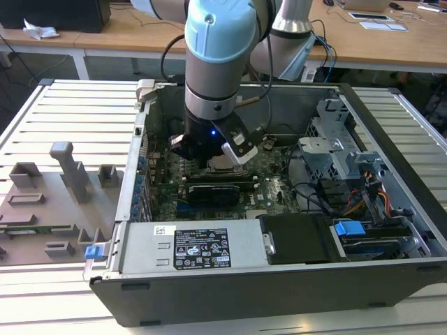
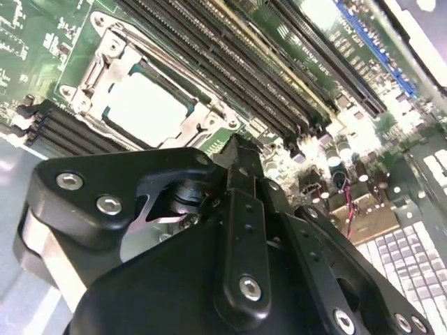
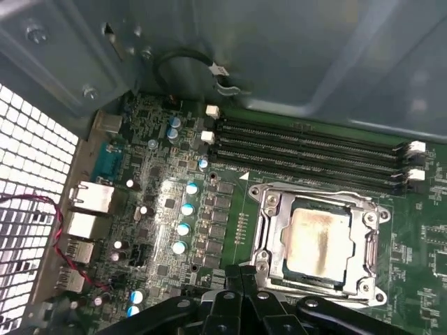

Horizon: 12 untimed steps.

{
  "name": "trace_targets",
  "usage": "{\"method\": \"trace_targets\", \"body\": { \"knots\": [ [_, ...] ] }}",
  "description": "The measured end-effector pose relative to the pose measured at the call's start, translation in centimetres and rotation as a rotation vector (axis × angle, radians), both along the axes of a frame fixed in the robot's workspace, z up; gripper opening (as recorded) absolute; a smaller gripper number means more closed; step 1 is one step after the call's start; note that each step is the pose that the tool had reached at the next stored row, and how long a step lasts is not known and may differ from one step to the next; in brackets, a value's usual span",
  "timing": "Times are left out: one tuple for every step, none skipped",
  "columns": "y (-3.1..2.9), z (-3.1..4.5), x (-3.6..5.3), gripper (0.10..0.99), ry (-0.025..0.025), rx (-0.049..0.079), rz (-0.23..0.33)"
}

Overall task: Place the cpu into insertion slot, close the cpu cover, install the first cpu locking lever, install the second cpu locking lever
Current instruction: 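Install the second cpu locking lever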

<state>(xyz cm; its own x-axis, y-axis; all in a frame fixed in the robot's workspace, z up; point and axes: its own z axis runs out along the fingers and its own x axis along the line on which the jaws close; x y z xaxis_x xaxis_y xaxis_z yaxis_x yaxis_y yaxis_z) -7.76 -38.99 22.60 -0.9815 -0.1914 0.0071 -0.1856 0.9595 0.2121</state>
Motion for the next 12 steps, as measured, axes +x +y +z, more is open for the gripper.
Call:
{"method": "trace_targets", "body": {
  "knots": [
    [0.11, 0.03, 0.0, 0.106, 0.0, -0.018, 0.0],
    [0.32, 0.05, 0.0, 0.106, -0.0001, -0.053, 0.0],
    [0.55, 0.05, 0.01, 0.106, -0.0001, -0.079, 0.0],
    [0.94, 0.05, 0.1, 0.106, 0.0, -0.102, 0.0],
    [1.23, 0.05, 0.31, 0.106, 0.0006, -0.113, 0.0],
    [1.56, 0.04, 0.75, 0.106, 0.0032, -0.123, 0.0],
    [1.82, 0.02, 1.27, 0.106, 0.0068, -0.128, 0.0],
    [2.05, -0.02, 1.89, 0.106, 0.0108, -0.132, 0.0],
    [2.33, -0.06, 2.81, 0.106, 0.016, -0.135, 0.001],
    [2.45, -0.08, 3.24, 0.106, 0.0185, -0.137, 0.001],
    [2.56, -0.11, 3.64, 0.106, 0.0208, -0.138, 0.001],
    [2.74, -0.14, 4.27, 0.106, 0.0241, -0.14, 0.001]
  ]
}}
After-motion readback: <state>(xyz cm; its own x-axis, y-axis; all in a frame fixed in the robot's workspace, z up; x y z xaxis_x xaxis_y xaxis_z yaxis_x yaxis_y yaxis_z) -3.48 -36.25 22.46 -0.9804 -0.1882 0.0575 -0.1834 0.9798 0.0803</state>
